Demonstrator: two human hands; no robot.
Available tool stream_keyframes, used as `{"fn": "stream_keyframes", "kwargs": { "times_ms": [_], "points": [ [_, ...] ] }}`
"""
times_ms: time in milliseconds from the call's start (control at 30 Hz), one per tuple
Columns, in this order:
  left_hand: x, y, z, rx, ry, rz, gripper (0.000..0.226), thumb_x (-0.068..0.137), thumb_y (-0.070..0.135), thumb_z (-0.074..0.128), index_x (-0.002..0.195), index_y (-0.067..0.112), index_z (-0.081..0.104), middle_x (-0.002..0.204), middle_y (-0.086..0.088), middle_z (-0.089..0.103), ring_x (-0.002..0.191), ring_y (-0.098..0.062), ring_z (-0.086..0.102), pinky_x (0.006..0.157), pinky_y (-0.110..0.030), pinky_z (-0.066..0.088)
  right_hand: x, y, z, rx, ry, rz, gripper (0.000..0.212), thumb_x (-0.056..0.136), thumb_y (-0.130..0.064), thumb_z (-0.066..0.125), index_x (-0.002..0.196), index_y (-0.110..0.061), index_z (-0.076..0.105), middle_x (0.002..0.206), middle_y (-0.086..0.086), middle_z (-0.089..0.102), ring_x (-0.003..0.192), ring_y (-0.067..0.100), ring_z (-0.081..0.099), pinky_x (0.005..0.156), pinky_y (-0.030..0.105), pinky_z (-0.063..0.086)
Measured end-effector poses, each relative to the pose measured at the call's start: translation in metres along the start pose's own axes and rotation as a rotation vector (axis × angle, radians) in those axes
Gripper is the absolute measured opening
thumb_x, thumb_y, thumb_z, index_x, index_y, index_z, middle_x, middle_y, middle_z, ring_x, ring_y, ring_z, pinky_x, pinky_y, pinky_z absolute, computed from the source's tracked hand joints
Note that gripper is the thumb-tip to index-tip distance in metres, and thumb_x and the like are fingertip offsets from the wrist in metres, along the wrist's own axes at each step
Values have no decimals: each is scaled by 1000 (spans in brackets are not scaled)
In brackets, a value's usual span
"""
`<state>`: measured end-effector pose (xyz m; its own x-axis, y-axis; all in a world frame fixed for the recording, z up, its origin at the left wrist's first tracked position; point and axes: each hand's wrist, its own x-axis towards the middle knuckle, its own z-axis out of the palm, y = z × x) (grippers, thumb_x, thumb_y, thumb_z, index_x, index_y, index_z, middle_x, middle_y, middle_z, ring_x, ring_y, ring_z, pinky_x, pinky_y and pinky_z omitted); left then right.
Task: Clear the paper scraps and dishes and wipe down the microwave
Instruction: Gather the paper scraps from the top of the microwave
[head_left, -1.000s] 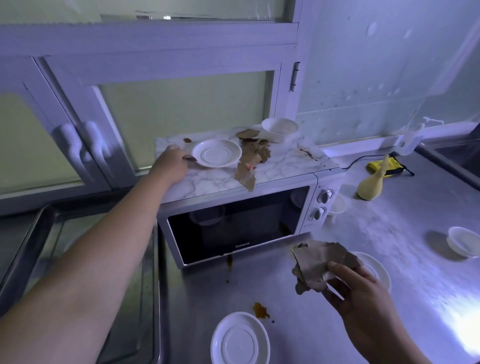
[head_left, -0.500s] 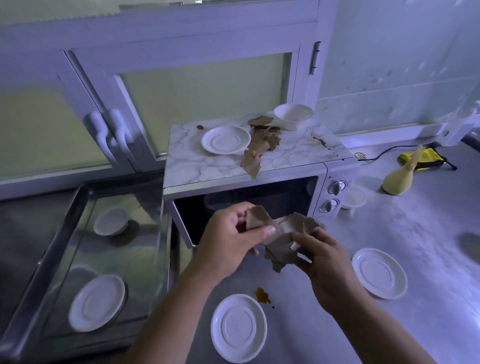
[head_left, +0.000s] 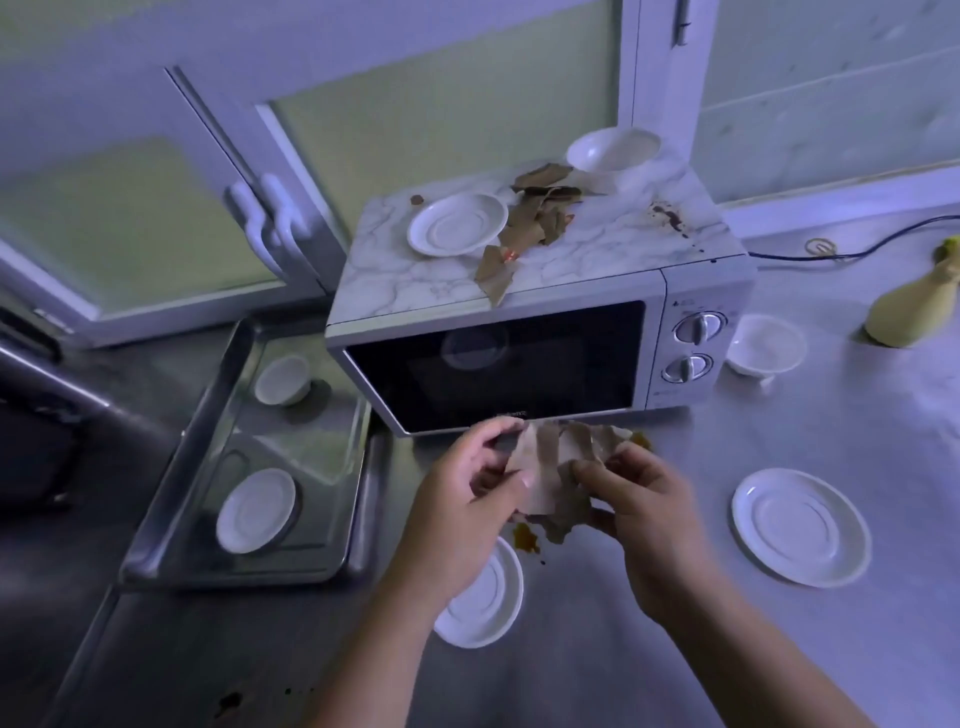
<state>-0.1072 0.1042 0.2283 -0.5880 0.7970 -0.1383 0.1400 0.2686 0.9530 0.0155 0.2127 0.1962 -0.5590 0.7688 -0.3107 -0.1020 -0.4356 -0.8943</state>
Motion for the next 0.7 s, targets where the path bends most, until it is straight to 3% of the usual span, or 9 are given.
{"fn": "stream_keyframes", "kwargs": {
  "times_ms": [67,167,267,367,433,600,667,700],
  "points": [
    [-4,0,9,47,39,-12,36,87,16,74,108,40,60,87,0,73,80,-25,67,70,-26,56,1,-1,-9,-3,-65,10,19,91,3,63,84,-8,76,83,13,75,73,28,70,64,41,63],
    [-10,0,20,142,119,7,25,81,10,79,84,30,63,75,2,70,69,-13,64,63,-19,51,2,-1,-23,15,-147,37,15,86,11,61,84,0,73,89,28,69,75,35,66,68,49,60],
    [-13,2,30,172,210,-10,25,78,4,79,78,27,68,73,6,68,68,-5,63,63,-17,51,2,0,-36,54,-247,61,8,84,7,66,90,4,71,96,31,69,87,47,67,81,60,58],
    [-18,5,38,177,265,-11,28,78,0,77,78,27,69,72,9,66,65,-2,61,61,-13,48,2,2,-45,82,-352,91,37,72,-4,75,104,12,65,103,38,65,97,56,64,88,65,54],
    [-22,6,44,184,268,-11,28,77,-1,77,78,27,69,72,7,67,64,-3,62,60,-14,48,1,2,-48,73,-392,98,47,66,-7,78,108,10,65,103,37,66,91,51,67,89,61,55],
    [-30,10,58,193,245,-26,34,76,3,80,89,33,70,80,2,68,74,-19,65,66,-18,52,-2,3,-56,115,-296,92,23,75,4,74,93,14,64,82,30,64,68,37,61,57,49,58],
    [-30,14,61,165,221,-11,37,77,6,80,94,37,70,82,2,70,76,-18,67,68,-16,52,-1,0,-61,107,-262,74,4,80,7,70,81,3,71,75,22,64,64,33,60,54,44,58],
    [-28,16,61,152,221,8,35,79,9,80,95,38,70,84,3,72,78,-15,68,70,-16,52,1,0,-65,97,-240,54,13,82,7,69,77,-4,74,73,18,64,65,31,60,57,42,59]
  ]
}}
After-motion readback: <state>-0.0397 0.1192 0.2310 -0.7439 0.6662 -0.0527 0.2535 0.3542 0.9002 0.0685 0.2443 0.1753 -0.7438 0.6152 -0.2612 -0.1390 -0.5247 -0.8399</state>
